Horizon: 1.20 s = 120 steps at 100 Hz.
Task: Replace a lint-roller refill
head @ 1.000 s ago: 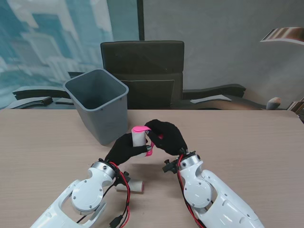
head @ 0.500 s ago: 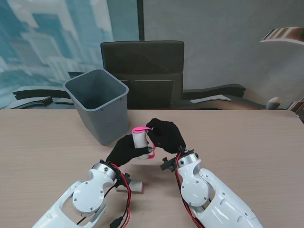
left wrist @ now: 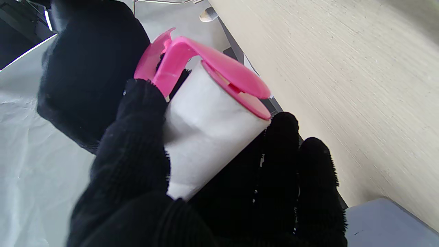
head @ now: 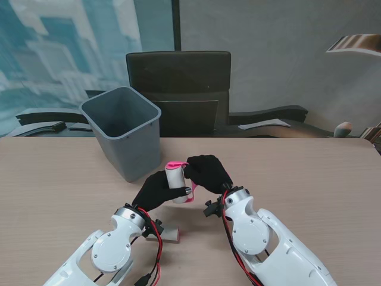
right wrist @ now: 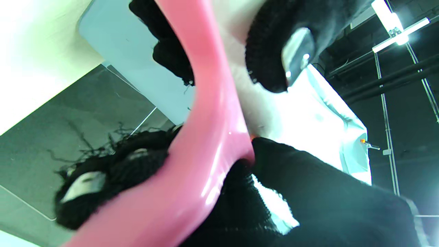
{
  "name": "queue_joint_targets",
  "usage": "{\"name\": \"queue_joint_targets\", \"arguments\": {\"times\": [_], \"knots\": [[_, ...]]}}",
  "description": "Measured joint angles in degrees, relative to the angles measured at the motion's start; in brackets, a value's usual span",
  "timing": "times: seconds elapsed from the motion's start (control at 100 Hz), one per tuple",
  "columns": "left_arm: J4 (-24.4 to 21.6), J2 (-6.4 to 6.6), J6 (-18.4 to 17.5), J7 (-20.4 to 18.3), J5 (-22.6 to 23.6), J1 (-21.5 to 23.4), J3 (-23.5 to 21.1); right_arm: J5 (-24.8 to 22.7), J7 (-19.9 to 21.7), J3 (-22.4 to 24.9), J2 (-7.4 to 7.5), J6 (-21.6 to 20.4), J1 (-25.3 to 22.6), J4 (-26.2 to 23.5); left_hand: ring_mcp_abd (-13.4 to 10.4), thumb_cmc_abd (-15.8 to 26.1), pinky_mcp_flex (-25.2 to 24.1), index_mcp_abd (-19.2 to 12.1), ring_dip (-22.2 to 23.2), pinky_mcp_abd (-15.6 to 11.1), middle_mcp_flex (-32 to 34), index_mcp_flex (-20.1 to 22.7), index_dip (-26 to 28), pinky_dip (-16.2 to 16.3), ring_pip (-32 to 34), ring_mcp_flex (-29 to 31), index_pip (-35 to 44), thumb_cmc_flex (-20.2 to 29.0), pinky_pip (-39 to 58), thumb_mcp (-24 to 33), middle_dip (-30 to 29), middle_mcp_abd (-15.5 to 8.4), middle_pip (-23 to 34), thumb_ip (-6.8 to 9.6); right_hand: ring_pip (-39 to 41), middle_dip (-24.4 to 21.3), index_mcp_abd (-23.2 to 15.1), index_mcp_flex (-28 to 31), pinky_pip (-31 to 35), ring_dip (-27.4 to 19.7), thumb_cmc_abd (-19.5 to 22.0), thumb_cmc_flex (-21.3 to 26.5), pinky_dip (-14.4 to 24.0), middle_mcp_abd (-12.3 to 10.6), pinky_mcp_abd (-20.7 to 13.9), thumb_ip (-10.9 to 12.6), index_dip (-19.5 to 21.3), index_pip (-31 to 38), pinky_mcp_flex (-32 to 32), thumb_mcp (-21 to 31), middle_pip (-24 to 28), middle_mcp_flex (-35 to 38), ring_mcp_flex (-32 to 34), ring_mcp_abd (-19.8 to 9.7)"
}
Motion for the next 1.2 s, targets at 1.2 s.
{"name": "queue_joint_targets", "arguments": {"times": [1.2], "knots": [[-0.6, 0.68, -7.1, 3.3, 13.7, 0.8, -5.0, -8.4, -1.9, 5.5, 0.80, -4.7, -3.3, 0.4, 0.1, 0.0, 1.5, -4.0, 0.0, 0.7, 1.1, -0.1, -0.6, -0.1, 2.0, 1.3, 1.0, 1.5, 1.3, -1.6, 2.9, -0.4, -0.2, -0.64, 20.1, 4.9, -10.4, 9.3, 9.5, 9.7, -14.8, -9.4, 11.9, -6.1, -4.0, -7.4, -3.6, 1.8, 5.3, -14.4, 22.7, 1.2, 2.8, -5.0]]}}
